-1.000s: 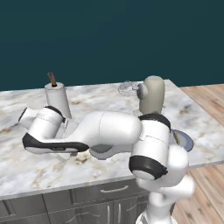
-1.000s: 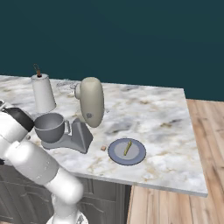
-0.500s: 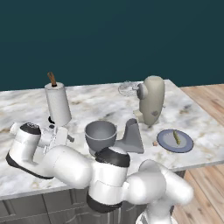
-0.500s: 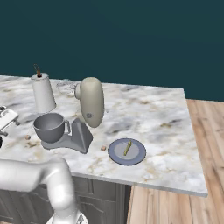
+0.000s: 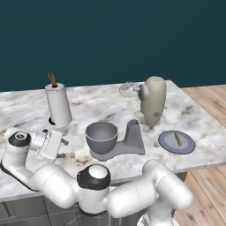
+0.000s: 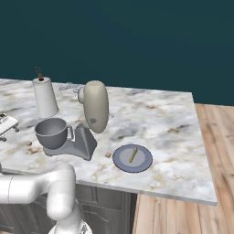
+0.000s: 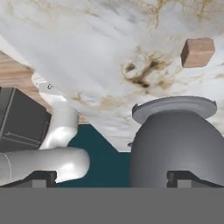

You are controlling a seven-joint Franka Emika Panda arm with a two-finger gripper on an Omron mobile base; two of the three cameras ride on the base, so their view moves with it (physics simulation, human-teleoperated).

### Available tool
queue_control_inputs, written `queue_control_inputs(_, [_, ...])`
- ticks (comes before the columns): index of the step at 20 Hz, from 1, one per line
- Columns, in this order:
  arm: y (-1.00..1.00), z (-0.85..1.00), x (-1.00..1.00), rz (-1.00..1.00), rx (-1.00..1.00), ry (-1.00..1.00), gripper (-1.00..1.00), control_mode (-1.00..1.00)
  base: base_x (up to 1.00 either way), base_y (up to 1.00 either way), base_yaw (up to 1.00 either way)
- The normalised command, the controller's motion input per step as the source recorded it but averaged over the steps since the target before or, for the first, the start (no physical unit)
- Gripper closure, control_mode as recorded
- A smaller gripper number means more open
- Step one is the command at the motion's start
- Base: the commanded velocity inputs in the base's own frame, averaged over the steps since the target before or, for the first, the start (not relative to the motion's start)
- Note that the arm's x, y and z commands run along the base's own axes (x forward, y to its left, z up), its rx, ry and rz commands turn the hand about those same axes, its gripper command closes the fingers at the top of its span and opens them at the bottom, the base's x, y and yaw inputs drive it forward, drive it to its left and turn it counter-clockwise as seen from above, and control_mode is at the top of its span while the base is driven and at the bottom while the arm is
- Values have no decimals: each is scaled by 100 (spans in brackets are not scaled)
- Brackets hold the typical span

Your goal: Add butter and sugar cubes to the stand mixer bowl and then turn on the stand mixer to begin making frosting.

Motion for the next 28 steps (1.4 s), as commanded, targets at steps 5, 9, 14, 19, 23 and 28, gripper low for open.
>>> queue_control_inputs(5, [-6, -35, 0, 31, 17, -8, -100, -100, 0, 0, 0])
queue_control_inputs(9, [-12, -35, 0, 39, 25, -8, -100, -100, 0, 0, 0])
queue_control_inputs(14, [-18, -39, 7, 36, 22, -9, -100, -100, 0, 0, 0])
queue_control_inputs(19, [-15, -30, 22, 24, 14, -4, -100, -100, 0, 0, 0])
queue_control_inputs(23, [-12, -17, 17, 13, 11, -1, -100, -100, 0, 0, 0])
queue_control_inputs(28, [-9, -14, 10, 6, 9, 0, -100, -100, 0, 0, 0])
